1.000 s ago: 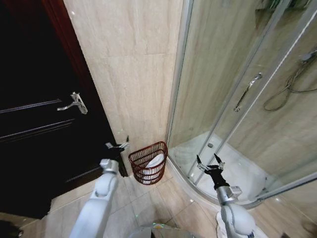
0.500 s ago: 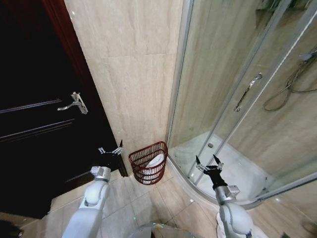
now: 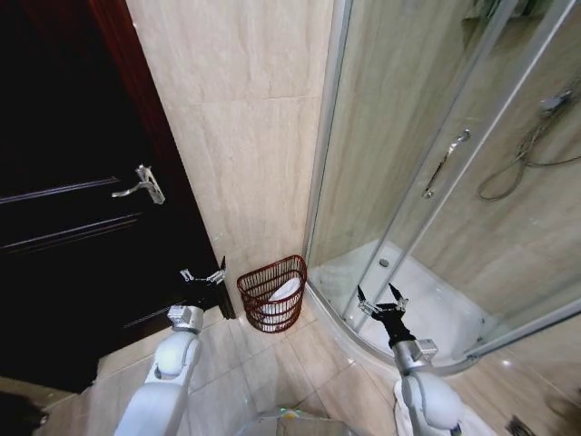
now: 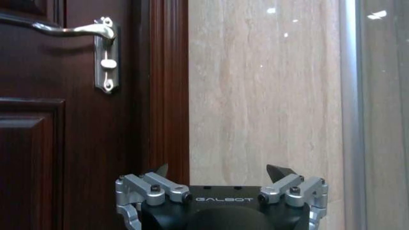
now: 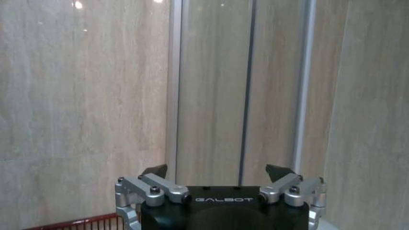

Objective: Discard the used towel into the hamper.

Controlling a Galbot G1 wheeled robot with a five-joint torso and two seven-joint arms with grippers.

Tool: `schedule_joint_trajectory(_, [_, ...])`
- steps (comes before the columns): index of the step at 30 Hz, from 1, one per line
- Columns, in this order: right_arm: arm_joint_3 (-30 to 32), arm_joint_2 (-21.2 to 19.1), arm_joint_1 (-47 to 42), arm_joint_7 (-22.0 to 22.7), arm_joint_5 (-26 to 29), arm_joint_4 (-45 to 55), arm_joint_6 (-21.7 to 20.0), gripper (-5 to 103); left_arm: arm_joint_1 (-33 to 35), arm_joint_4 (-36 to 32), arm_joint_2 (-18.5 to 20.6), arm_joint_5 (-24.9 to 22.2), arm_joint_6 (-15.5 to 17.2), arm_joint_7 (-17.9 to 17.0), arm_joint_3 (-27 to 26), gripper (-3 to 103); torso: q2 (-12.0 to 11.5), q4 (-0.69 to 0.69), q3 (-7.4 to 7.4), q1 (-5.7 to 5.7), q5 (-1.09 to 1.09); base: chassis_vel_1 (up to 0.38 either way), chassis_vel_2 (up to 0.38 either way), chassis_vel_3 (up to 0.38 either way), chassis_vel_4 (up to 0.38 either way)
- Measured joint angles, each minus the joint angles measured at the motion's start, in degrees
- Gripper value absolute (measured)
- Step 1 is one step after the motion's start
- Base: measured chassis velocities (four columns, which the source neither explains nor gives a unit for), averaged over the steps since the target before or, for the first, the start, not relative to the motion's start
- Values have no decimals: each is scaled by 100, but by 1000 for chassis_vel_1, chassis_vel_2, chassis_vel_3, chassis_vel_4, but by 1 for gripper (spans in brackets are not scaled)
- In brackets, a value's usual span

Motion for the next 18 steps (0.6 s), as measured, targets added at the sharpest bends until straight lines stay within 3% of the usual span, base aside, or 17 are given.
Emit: schedule_joint_trajectory(18, [38, -12, -56, -11, -2, 36, 36, 100, 64, -52, -41, 150, -8, -14, 280, 100, 0, 0, 0, 1, 1, 84, -85, -81, 85])
